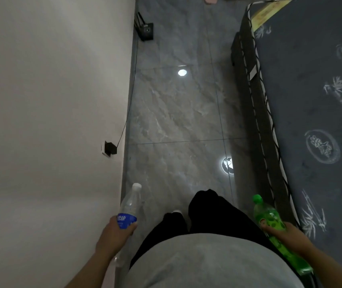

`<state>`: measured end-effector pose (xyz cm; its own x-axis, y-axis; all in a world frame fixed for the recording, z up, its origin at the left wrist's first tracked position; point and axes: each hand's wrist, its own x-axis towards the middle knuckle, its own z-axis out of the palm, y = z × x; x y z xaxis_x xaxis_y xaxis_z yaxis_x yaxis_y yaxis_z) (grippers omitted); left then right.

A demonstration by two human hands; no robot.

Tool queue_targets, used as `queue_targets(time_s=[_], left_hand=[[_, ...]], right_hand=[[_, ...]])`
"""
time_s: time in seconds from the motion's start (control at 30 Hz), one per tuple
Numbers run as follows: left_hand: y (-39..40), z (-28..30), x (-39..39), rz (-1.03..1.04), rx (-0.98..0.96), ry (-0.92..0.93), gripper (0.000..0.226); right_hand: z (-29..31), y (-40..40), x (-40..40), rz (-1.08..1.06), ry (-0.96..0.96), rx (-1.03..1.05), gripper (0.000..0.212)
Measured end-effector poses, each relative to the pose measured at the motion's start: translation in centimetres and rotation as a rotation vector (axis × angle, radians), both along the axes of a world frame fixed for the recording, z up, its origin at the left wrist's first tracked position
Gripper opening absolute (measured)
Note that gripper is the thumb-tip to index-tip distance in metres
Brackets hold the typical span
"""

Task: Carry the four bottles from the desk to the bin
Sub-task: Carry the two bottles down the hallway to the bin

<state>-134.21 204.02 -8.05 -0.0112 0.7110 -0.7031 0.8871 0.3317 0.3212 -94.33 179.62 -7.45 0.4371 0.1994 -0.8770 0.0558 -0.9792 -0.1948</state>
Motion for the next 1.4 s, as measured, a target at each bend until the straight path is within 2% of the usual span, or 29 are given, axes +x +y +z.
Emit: queue_targets(time_s=[0.17,0.33,0.57,0.7,0.8,1.0,1.13,1.2,1.27,1.4], left_hand=[[9.8,-0.6,8.8,-0.08,0.053,-0.053,0.063],[15.0,-1.3,15.7,-0.02,0.056,-0.052,0.069],[20.0,-2.0,19.9,0.1,-0.064,0.032,0.07],[25.3,-2.8,22.9,0.111,-0.149,0.099,0.076],[30.8,-2.6,26.2,0.112,-0.133,0.073,0.072],[43.5,-0.7,35.1,0.003,-0.049,0.006,0.059],[51.7,0.2,41.8,-0.069,0.003,-0.1,0.04],[55.4,0.1,44.9,-0.102,0.012,-0.122,0.044],[58.7,-0.2,47.8,-0.091,0.014,-0.129,0.046],[62.7,-0.3,51.9,-0.013,0.03,-0.114,0.035]], right_hand=[[-0.3,4.9,4.6,-0.091,0.002,-0.029,0.039],[-0.2,12.2,12.8,-0.111,-0.017,0.01,0.051],[1.1,25.0,22.0,-0.085,-0.08,0.132,0.043],[0.3,31.4,25.4,-0.071,-0.062,0.124,0.051],[-0.2,35.4,27.8,-0.068,-0.049,0.085,0.054],[1.1,41.6,31.8,-0.131,-0.051,0.019,0.042],[1.5,45.5,35.3,-0.21,-0.06,0.015,0.038],[1.3,48.1,37.4,-0.231,-0.064,-0.006,0.039],[0.5,51.3,40.5,-0.234,-0.051,-0.016,0.042],[0.4,59.2,46.8,-0.228,-0.057,0.022,0.045]])
